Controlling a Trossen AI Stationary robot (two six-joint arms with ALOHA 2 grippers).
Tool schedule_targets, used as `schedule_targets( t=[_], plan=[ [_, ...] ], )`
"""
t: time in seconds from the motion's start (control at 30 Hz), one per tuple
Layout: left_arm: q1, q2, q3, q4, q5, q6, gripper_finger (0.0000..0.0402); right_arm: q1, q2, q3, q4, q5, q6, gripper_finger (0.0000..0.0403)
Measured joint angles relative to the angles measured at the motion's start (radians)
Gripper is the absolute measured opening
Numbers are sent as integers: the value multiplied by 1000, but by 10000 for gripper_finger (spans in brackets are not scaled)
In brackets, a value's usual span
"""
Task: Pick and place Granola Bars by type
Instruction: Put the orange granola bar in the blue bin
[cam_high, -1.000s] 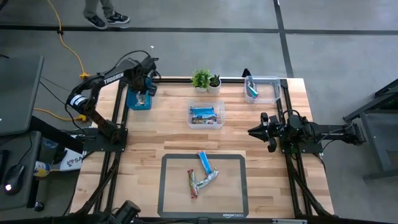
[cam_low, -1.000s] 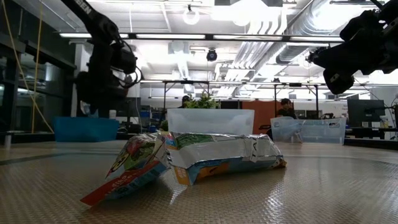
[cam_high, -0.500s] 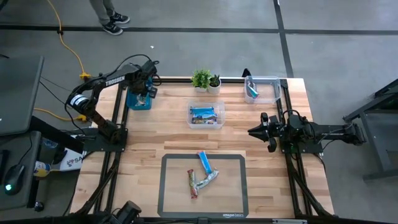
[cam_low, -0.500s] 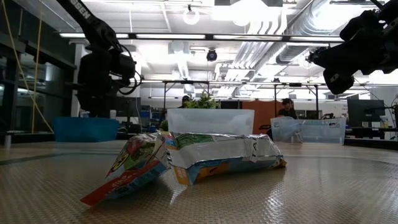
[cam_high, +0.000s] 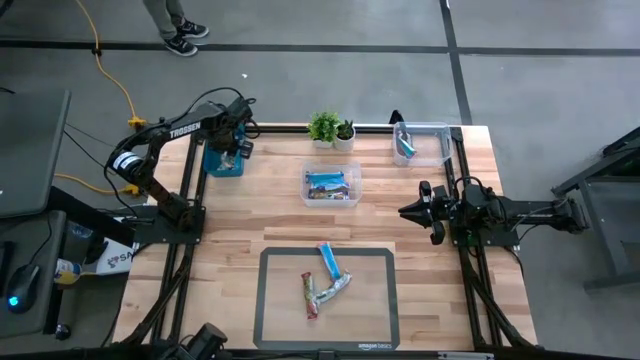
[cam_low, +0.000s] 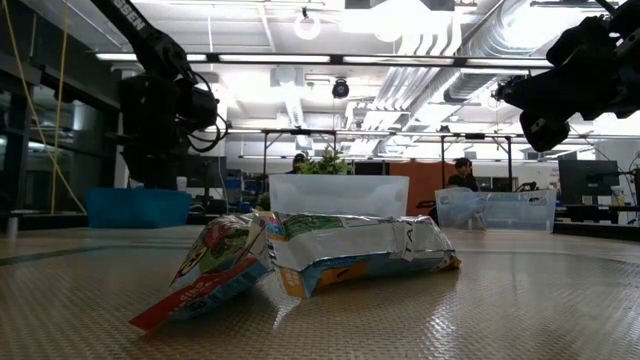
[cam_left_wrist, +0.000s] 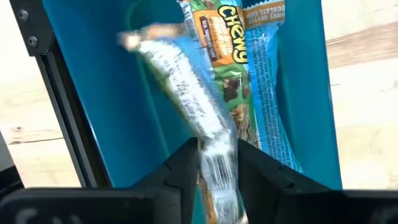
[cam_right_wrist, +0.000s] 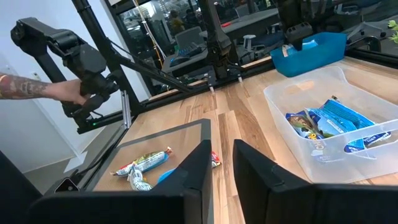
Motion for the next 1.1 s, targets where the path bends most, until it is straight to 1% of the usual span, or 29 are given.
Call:
schedule_targets(
  t=[0.3,0.47,0.7,0.83,0.97,1.1],
  plan=[
    [0,0,0,-8,4,-1,201,0,0,0,0,0,0,49],
    [0,-7,0,7,-14,3,237,0,0,0,0,0,0,47],
    [0,-56,33,12,-67,21,245,0,0,0,0,0,0,51],
    [0,-90,56,-3,-66,18,245,0,0,0,0,0,0,49],
    [-15,-139,72,-4,-1,17,245,0,0,0,0,0,0,46],
    [-70,-196,86,5,51,20,245,0,0,0,0,0,0,50]
  ],
)
